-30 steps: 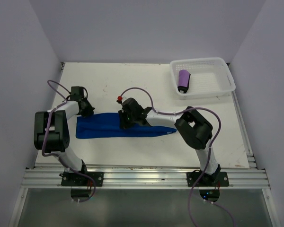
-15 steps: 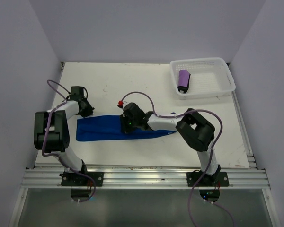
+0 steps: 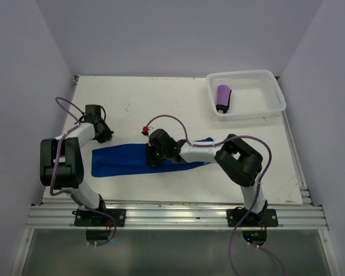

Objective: Roll the towels
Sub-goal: Fold the towel

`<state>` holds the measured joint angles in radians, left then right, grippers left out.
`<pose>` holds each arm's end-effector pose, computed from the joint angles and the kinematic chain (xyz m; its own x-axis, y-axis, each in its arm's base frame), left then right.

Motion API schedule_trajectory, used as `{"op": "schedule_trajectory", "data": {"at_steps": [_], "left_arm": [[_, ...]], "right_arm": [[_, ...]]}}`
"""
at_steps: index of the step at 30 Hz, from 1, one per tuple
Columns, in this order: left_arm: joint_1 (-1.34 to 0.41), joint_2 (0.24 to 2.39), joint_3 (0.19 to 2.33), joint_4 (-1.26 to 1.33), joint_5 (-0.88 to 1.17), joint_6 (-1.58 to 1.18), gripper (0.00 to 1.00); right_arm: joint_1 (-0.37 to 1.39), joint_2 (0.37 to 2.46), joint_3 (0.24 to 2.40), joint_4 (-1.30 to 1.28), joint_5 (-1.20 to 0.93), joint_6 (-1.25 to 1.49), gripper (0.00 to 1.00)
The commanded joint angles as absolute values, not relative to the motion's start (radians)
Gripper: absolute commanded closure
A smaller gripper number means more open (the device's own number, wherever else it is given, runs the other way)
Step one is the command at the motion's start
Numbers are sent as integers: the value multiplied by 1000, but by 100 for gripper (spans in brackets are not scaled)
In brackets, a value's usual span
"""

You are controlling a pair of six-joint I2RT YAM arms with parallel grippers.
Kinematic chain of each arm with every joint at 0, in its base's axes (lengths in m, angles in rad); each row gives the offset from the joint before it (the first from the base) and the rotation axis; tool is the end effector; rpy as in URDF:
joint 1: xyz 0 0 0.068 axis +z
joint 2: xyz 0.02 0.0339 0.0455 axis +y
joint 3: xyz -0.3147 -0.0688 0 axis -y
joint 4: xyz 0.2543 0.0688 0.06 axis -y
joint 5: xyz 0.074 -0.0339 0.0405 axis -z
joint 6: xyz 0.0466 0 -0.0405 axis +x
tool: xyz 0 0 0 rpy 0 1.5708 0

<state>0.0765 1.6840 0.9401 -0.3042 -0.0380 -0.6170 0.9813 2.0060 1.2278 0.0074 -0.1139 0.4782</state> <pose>0.3424 0.0280 0.1937 -0.6495 -0.6297 -0.4262 -0.5776 0.7731 -0.2620 0.2526 0.3871 0.1793 -0.7448 -0.2912 -0.6004 -0.5952 0.6967 0.4004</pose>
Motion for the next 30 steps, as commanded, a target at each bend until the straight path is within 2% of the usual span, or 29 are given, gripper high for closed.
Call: {"op": "schedule_trajectory", "data": {"at_steps": [1,6,11,20,30], "left_arm": [[81,1557,936,-339,-38,-611,100],[78,1404,844,-321,101,-618,100],[62,1348,747,-259,229,-620,100],[-69,1411,658,-144,215,-626,100],[-92,1528,692,-143,138,-624,100]], "right_arm": [[994,1994,1212,-63,-87,479,82],[992,2009,1236,-77,-72,483,82],[992,2017,1249,-80,-74,483,82],[992,2034,1269,-84,-78,488,82],[992,2028,1256,-87,-80,491,82]]}}
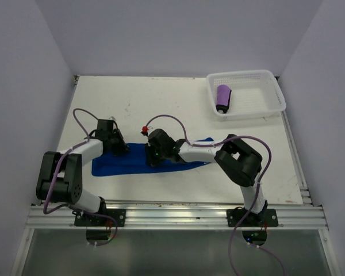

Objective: Roll the towels
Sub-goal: Fold the towel

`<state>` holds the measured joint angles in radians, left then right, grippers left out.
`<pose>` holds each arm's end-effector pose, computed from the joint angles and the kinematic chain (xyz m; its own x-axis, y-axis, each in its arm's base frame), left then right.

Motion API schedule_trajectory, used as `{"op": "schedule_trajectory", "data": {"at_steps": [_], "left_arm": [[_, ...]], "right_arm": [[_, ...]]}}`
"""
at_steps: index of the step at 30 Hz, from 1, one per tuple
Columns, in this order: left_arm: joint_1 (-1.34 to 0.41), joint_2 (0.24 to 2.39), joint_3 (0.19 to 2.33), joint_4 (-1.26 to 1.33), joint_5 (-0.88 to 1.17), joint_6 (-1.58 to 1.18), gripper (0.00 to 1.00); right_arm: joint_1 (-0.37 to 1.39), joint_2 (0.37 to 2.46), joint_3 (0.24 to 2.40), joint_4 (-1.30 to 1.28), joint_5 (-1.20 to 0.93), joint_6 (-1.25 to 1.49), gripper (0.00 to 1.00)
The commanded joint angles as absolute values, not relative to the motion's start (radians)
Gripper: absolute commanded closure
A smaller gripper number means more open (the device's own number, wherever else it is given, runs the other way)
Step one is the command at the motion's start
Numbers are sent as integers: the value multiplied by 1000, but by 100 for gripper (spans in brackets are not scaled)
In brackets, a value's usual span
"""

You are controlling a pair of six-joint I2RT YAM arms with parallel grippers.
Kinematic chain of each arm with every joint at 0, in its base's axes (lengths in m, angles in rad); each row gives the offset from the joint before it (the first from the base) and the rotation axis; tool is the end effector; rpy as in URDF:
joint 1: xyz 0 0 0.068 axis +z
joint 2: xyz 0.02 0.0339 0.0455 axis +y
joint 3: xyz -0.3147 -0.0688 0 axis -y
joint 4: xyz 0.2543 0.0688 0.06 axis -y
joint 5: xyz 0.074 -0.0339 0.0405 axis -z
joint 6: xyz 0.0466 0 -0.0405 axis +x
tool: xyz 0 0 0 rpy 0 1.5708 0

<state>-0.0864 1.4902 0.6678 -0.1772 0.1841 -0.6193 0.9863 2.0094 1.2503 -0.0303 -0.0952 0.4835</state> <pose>0.2747 -0.0324 0.1809 -0.7889 -0.5045 -0.3508 -0.3371 0.8327 -0.4392 0.2524 0.3896 0.1814 -0.7499 -0.2948 -0.5922 -0.5856 0.7121 0.3872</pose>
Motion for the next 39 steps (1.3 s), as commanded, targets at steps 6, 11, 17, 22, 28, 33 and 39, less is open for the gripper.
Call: {"op": "schedule_trajectory", "data": {"at_steps": [6,11,17,22,28,33,39], "left_arm": [[-94,1554,696,-173,66,-653,100],[-94,1557,696,-170,63,-655,100],[-94,1565,704,-183,54,-649,100],[-94,1565,706,-184,54,-650,100],[-94,1571,704,-186,46,-646,100],[-94,1571,699,-190,31,-641,100],[-94,1571,706,-195,31,-640,100]], "right_arm": [[992,2002,1223,-83,-86,495,81],[994,1979,1180,-69,-113,503,79],[994,1924,1115,-37,-147,503,77],[997,1901,1077,-32,-161,496,76],[1009,1885,1039,-6,-204,492,75],[1028,1853,1011,23,-238,491,75],[1051,1767,985,20,-261,474,75]]}}
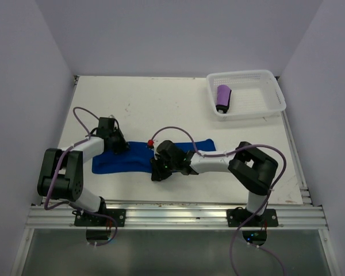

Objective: Roll the towels
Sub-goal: Fold the towel

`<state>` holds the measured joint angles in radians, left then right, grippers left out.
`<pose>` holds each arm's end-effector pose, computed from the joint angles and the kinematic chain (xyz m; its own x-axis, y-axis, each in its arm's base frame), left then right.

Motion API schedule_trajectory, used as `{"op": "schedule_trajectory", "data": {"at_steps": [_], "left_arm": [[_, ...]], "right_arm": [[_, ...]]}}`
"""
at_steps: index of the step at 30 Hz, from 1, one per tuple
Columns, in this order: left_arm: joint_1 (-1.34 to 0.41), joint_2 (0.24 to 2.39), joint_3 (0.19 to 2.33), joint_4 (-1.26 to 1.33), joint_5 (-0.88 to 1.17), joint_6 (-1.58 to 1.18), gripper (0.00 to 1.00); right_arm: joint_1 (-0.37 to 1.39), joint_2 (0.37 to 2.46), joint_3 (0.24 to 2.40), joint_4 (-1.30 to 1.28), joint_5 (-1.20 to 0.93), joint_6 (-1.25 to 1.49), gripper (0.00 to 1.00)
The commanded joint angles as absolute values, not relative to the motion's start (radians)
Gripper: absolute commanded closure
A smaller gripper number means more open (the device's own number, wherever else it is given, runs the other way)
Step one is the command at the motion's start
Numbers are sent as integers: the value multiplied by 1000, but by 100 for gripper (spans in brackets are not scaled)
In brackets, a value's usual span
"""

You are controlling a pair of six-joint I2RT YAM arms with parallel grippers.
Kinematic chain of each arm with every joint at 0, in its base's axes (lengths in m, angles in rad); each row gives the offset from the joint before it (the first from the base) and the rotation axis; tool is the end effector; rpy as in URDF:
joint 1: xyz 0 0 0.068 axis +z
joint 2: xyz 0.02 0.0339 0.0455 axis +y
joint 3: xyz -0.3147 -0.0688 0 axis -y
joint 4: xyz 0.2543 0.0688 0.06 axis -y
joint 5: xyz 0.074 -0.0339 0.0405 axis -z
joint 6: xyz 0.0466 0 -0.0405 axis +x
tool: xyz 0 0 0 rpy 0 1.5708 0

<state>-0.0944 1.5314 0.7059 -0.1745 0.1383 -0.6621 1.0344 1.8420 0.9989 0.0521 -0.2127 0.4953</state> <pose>0.2872 -0.0336 0.1807 -0.7637 -0.5393 -0.3548 -0.3829 0.8209 -0.4237 0.1971 0.3508 0.1817 -0.7551 -0.3610 -0.5473 -0.6332 0.6177 0.4663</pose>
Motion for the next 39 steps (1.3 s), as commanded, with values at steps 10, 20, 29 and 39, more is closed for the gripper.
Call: {"op": "schedule_trajectory", "data": {"at_steps": [10,20,29,39], "left_arm": [[-94,1494,661,-199,20,-640,100],[-120,1359,621,-213,5,-643,100],[-141,1324,580,-172,35,-644,100],[-221,1318,586,-170,15,-629,100]], "right_arm": [[1051,1652,1020,-67,-148,465,79],[951,1825,1250,-176,-8,499,96],[916,2022,1411,-250,-2,506,96],[870,2105,1477,-298,11,514,95]]}}
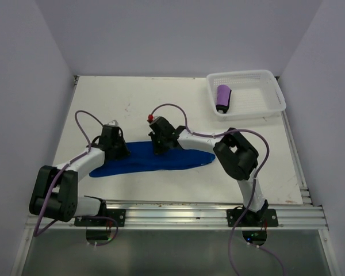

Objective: Roll the towels
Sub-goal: Fold the towel

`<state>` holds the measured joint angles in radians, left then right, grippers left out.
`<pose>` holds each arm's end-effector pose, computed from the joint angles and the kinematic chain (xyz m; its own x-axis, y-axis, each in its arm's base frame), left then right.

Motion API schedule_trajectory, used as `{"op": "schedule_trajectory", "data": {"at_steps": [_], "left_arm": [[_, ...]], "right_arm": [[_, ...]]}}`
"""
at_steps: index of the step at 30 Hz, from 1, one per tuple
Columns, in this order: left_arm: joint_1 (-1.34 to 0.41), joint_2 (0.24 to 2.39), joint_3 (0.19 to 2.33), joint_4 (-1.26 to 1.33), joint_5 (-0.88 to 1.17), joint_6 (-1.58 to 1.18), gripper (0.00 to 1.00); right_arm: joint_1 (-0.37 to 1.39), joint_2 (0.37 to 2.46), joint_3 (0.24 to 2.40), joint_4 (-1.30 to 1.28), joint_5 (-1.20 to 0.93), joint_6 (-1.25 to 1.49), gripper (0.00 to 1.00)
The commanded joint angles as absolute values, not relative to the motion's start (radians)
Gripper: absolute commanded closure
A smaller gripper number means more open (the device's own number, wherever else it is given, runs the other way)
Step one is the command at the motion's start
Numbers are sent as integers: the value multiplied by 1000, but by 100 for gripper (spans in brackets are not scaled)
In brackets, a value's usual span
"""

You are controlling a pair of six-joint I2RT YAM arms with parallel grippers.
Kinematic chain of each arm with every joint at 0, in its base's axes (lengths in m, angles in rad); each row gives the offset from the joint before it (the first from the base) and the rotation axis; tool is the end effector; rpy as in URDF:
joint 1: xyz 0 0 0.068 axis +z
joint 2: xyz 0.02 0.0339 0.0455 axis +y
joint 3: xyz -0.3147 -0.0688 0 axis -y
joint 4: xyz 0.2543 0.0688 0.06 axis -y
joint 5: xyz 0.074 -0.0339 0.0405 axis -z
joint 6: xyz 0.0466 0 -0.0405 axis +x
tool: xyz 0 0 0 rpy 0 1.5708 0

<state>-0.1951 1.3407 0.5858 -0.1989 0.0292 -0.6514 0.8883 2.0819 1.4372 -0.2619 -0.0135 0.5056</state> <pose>0.2394 -0.0487 0.1910 -0.7638 -0.4668 -0.4457 -0.3178 0.8731 -0.3697 0.3070 0.3788 0.1882 -0.8129 -0.2323 -0.5342 -0.4429 0.8421 0.3079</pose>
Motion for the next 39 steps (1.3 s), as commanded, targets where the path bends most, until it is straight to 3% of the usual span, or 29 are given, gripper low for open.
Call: {"op": "schedule_trajectory", "data": {"at_steps": [1,39], "left_arm": [[-224,1321,581,-172,15,-629,100],[-267,1020,354,-314,3,-765,100]], "right_arm": [[867,2108,1477,-299,8,514,95],[822,2128,1509,-325,3,476,89]]}}
